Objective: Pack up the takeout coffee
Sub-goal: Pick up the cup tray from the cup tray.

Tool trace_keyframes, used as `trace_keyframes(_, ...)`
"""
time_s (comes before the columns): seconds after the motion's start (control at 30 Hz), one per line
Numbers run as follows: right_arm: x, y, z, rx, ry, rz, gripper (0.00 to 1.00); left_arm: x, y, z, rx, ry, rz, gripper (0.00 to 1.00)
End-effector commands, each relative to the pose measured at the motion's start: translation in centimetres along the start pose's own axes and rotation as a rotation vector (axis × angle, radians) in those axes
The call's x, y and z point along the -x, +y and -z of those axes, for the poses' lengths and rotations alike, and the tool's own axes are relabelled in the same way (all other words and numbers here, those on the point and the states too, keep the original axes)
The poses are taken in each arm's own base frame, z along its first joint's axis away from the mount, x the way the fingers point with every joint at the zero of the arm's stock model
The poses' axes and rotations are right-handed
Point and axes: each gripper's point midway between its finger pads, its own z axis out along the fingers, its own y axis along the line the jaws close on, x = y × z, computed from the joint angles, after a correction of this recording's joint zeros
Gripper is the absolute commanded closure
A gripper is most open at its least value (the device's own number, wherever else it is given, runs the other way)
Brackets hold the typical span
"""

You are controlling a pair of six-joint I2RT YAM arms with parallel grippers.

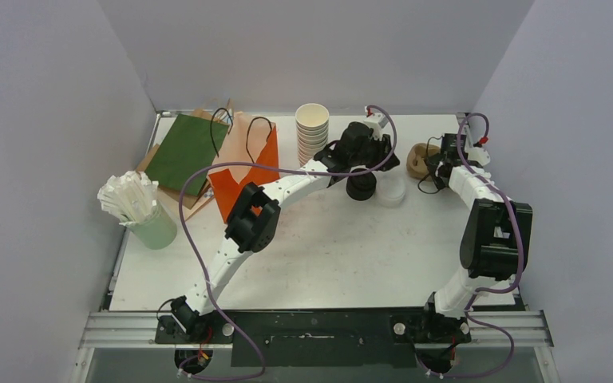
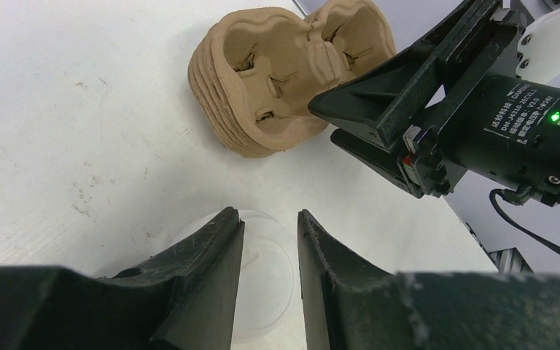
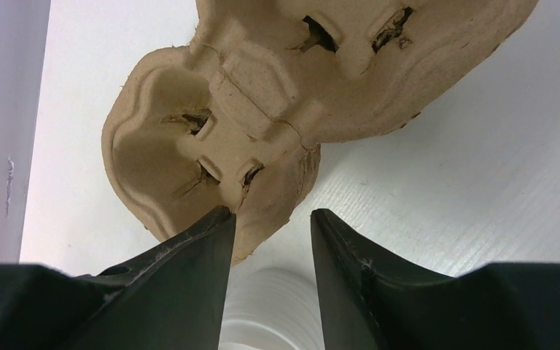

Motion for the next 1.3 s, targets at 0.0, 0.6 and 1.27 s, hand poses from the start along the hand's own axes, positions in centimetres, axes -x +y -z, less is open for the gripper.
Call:
trace_keyframes(0.0, 2.0, 1.4, 0.5, 0.029, -0.054, -0.025, 0.57, 2.7, -1.1, 0.0, -0.043, -0.061, -0.033, 0.68)
trace_keyframes(0.6, 2.4, 2.5, 1.0, 0.064, -0.046, -0.033, 0.93, 2.5, -0.4, 0.3, -0.026, -0.038, -0.029, 0.68)
trace_keyframes(1.27, 2.8, 1.8, 0.4, 0.050, -0.035, -0.036, 0.53, 2.7, -0.5, 0.4, -0.027, -0.041, -0.037, 0.68)
